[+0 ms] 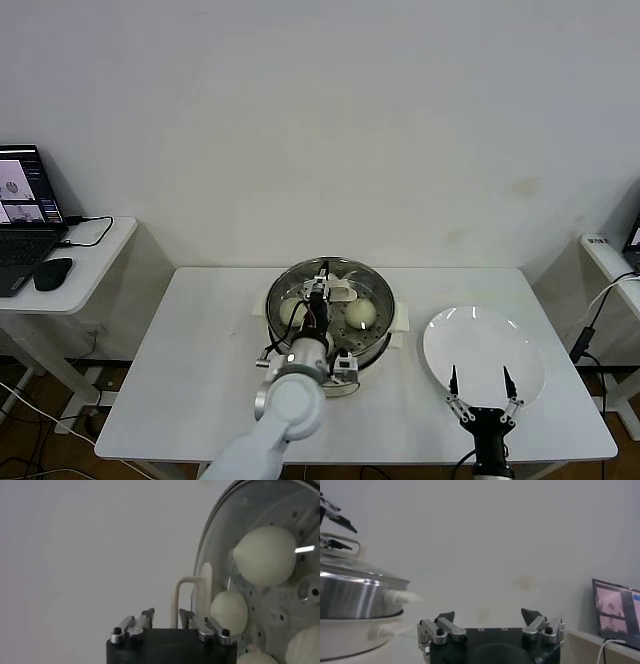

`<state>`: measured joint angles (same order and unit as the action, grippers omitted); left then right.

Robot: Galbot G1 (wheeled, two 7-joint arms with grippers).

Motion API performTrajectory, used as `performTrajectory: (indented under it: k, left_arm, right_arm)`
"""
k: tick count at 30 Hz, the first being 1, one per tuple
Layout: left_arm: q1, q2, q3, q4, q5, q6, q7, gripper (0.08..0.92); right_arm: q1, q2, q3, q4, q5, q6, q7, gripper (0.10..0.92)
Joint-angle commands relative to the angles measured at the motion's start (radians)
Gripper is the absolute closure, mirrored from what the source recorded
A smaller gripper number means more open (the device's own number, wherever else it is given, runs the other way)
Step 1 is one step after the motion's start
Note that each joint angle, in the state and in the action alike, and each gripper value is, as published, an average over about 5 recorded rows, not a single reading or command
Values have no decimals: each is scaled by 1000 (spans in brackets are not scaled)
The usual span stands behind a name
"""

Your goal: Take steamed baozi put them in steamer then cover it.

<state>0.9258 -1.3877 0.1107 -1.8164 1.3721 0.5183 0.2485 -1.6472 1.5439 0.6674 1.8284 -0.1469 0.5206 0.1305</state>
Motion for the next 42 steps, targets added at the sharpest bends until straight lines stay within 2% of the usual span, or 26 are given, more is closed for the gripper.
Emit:
performTrajectory:
  k: [1, 6, 9, 13, 15, 17, 21, 27, 34, 39, 42]
  left_arm:
    - [155, 89, -16, -186, -151, -25, -120, 396]
    - [272, 133, -105, -304, -316, -107, -254, 252]
    - [364, 171, -177, -369, -520, -214, -359, 195]
    - [529, 194, -314, -399, -895, -514, -509, 178]
    - [593, 173, -424, -386, -1062, -675, -560, 177]
    - [649, 151, -536, -366, -1183, -774, -601, 177]
    - [748, 162, -656, -354, -1458, -746, -607, 177]
    - [864, 192, -684, -340, -1726, -646, -560, 177]
    - [947, 164, -625, -346, -1765, -592, -528, 177]
    - [943, 134, -613, -298, -1702, -687, -549, 177]
    - [956, 132, -606, -294, -1686, -704, -539, 177]
  right_arm:
    - [-6, -2, 3, 5, 1, 1, -1, 203]
    - [-14, -7, 4, 13, 2, 1, -1, 202]
    - [-19, -13, 6, 18, 7, 0, -4, 203]
    - [-25, -18, 12, 28, 23, -4, -16, 203]
    - [-30, -20, 18, 33, 33, -5, -24, 202]
    - [-36, -25, 25, 36, 45, -6, -34, 203]
    - [-64, -53, 36, 37, 86, -12, -72, 203]
    - [-156, -131, 30, 110, 249, -128, -200, 203]
    - [-221, -175, -3, 189, 350, -290, -235, 202]
    - [-243, -177, -28, 209, 345, -328, -229, 203]
    - [-247, -174, -38, 215, 338, -337, -218, 203]
